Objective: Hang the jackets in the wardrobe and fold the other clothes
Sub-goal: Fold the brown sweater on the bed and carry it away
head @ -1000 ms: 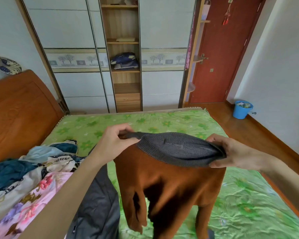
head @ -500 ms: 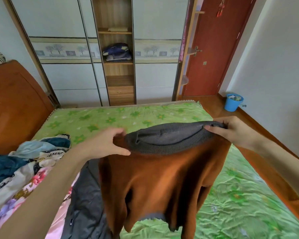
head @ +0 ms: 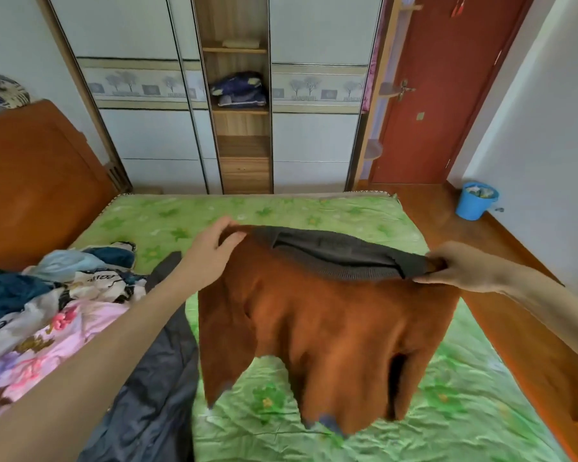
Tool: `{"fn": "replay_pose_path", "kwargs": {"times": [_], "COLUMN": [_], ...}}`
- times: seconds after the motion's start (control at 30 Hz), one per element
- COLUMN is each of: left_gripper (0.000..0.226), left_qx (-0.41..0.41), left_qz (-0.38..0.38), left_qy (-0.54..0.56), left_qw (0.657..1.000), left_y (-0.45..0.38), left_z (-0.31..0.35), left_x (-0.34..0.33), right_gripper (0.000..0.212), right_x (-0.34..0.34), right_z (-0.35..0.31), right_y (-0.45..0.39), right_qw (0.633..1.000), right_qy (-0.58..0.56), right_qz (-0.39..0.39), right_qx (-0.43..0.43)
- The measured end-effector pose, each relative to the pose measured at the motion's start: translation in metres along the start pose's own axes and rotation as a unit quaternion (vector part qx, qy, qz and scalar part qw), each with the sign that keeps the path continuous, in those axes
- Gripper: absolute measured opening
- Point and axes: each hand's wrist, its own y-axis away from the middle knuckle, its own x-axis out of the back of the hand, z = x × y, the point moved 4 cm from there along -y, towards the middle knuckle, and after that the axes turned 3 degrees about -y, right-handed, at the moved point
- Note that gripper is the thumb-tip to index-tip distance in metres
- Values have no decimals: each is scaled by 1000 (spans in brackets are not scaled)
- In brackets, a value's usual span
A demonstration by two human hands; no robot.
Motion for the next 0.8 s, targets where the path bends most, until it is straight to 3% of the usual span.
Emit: {"fn": "replay_pose_path", "kwargs": {"times": [0.1,0.2,0.27,0.4,0.53,0.63,0.8], "left_gripper": [13,11,12,10,19,23,40], "left_qx": [-30,-57,-22,60,146,150,127], "left_qz": [128,227,257,190,105,17,-141], "left_qy": [-19,-93,-93,-17,21,19,10], "left_qw": [991,968,962,980,984,988,982], "left_y": [-32,-60,-70,-56,1,40,66], "left_z": [42,70,74,61,20,1,15], "left_x": [1,18,23,-4,-35,-43,-33], "right_gripper": [23,20,24,14,20,12,9], "right_x": [51,94,103,66,18,-7,8], "right_z": [22,37,50,66,78,85,74], "right_y": [-28,-38,-45,-44,-5,30,80], "right_qw": [988,938,906,914,931,951,951], "right_qy": [-11,-62,-125,-202,-188,-174,-215], "right_qz": [146,332,395,332,284,225,173], "right_qx": [50,78,82,114,131,124,140]}}
